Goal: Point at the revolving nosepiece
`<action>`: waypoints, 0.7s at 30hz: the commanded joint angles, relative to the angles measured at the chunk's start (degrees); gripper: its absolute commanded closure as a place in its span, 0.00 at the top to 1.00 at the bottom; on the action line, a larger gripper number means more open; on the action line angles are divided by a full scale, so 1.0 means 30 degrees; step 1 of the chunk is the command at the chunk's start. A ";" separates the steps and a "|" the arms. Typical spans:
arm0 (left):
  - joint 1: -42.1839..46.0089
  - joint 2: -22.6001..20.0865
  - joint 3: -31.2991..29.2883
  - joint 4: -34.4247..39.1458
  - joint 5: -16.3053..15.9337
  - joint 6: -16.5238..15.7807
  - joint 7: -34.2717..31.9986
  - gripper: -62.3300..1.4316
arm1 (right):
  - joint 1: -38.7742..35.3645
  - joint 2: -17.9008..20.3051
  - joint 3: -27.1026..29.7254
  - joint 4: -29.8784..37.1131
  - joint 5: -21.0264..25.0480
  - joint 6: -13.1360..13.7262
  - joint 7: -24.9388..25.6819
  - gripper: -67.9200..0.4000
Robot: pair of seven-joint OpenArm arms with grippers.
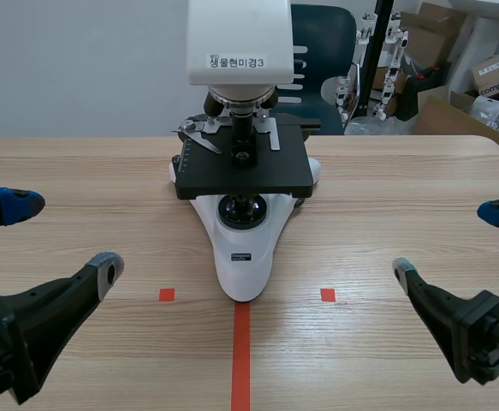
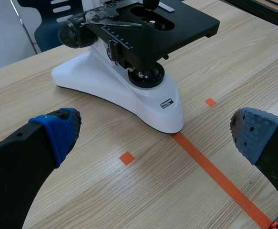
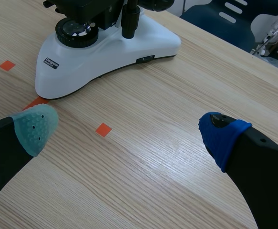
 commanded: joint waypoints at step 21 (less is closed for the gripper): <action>0.0044 0.0051 0.0087 0.0240 -0.0146 0.0095 -0.0262 1.00 | 0.0175 0.0044 0.0022 0.0321 0.0087 -0.0015 0.0240 1.00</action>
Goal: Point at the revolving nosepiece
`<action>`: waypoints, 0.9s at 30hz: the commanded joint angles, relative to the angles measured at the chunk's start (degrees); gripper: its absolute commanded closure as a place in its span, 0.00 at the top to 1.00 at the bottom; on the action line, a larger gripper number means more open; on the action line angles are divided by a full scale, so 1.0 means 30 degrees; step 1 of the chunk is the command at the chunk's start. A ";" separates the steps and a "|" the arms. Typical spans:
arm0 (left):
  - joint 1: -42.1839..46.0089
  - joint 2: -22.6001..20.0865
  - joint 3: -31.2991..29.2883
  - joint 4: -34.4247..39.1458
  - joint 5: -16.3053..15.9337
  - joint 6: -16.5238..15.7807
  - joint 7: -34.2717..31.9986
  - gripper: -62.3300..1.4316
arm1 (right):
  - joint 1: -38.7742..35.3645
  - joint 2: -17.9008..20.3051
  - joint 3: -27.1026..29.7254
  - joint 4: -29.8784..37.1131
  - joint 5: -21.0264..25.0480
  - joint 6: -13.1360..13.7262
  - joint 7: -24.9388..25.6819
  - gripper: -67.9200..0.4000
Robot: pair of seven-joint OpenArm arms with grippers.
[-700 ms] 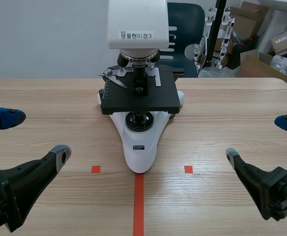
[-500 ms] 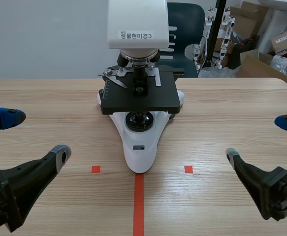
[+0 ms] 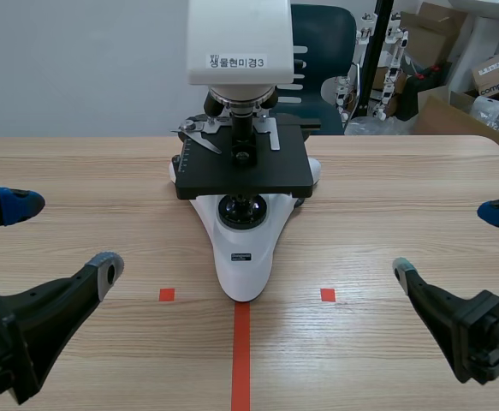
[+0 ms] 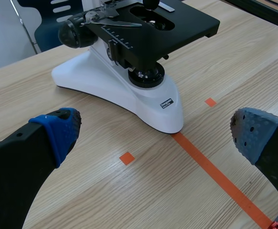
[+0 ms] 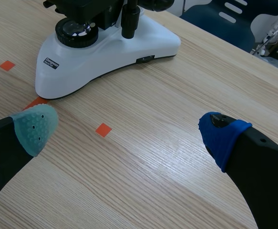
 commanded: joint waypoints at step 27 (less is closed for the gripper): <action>0.0044 0.0051 0.0087 0.0240 -0.0138 0.0095 -0.0255 1.00 | 0.1902 0.0036 -0.0794 -0.3818 -0.1931 -0.0357 0.8021 0.43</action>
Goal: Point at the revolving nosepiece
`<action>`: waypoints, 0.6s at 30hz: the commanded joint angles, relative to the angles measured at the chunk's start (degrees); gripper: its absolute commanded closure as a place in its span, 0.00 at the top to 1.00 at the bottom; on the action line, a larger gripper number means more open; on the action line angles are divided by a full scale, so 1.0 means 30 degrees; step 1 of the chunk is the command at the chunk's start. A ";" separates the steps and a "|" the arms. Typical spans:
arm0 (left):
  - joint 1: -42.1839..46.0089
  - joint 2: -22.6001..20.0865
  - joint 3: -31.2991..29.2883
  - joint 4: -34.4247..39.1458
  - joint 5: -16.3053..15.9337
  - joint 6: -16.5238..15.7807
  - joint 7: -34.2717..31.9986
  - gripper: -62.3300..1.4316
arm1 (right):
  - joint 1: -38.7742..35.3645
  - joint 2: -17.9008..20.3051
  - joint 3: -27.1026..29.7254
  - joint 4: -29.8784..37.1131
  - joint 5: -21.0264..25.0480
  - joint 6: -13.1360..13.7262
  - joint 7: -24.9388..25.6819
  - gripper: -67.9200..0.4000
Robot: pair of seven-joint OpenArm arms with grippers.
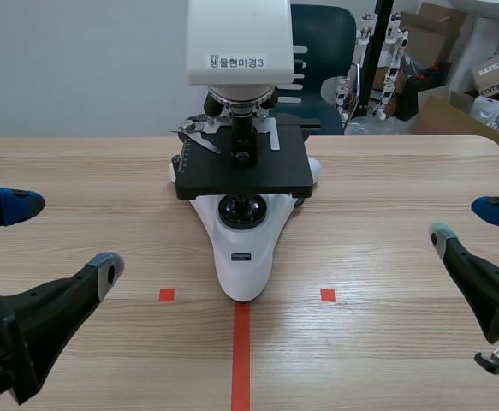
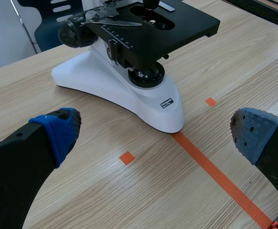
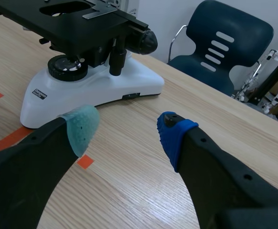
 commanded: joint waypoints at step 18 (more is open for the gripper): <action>0.0044 0.0051 0.0087 0.0240 -0.0131 0.0095 -0.0306 1.00 | 0.8743 -0.1654 -0.5166 -0.8357 -0.3373 -0.0444 0.9675 0.03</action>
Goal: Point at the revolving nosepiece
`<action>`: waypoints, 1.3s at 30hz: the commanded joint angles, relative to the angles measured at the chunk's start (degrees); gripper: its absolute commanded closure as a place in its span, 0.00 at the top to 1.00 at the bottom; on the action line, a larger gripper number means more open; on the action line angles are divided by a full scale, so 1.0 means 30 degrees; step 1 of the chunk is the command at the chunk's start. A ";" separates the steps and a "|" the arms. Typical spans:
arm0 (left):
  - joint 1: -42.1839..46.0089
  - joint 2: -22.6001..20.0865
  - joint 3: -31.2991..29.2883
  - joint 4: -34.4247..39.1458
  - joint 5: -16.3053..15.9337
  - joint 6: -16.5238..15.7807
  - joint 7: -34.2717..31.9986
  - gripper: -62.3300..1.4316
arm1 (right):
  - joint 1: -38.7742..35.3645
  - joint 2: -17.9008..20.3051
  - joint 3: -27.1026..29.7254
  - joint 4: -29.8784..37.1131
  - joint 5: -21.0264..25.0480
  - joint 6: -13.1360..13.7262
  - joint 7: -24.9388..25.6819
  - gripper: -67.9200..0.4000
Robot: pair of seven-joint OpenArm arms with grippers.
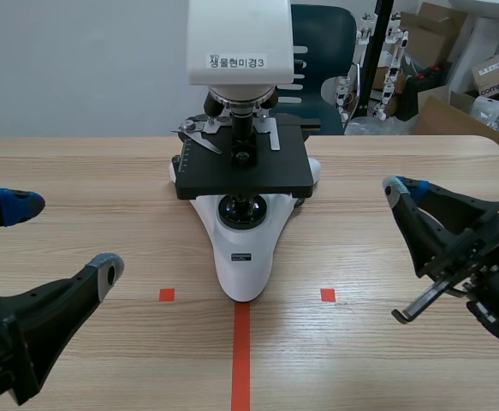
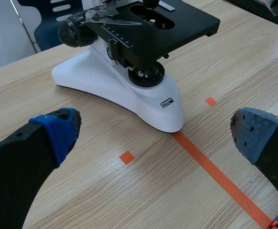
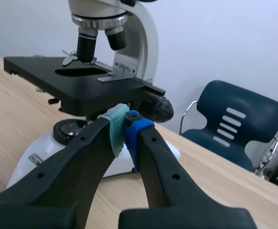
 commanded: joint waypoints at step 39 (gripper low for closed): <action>0.0044 0.0051 0.0087 0.0240 -0.0138 0.0087 -0.0321 1.00 | 0.7169 -0.3264 -0.3840 -0.4903 -0.0612 -0.3002 0.3461 0.03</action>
